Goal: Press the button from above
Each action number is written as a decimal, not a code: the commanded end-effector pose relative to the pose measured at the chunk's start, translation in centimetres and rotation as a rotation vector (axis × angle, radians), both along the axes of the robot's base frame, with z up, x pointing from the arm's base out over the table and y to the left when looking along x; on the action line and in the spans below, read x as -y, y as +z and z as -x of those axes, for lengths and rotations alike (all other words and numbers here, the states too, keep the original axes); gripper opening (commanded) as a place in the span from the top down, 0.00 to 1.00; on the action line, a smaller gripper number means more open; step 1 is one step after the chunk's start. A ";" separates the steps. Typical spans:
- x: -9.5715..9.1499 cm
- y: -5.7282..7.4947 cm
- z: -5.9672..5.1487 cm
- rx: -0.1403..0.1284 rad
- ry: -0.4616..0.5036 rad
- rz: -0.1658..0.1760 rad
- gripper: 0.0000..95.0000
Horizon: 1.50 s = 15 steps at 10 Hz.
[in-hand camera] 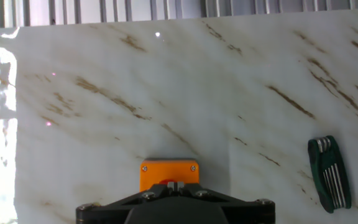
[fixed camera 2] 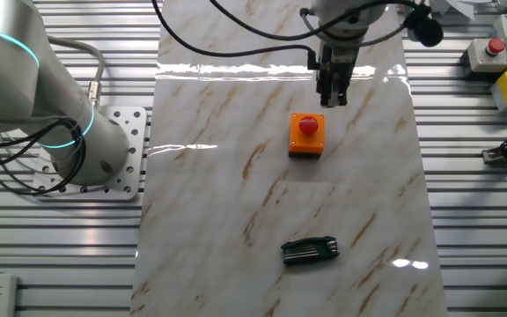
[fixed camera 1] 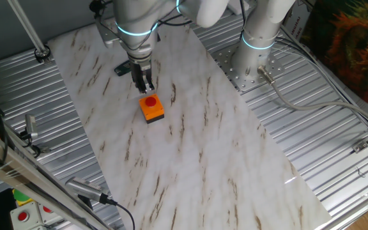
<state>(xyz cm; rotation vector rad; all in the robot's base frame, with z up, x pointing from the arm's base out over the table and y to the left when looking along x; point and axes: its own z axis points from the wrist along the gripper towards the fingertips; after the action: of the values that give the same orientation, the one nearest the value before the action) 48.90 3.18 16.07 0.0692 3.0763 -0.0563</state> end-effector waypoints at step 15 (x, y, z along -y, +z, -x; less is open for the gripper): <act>0.3 -4.9 0.2 0.044 0.059 0.006 1.00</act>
<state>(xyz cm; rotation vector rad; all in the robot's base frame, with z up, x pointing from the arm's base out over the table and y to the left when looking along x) 48.65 2.90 11.06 -0.0214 3.0320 -0.0583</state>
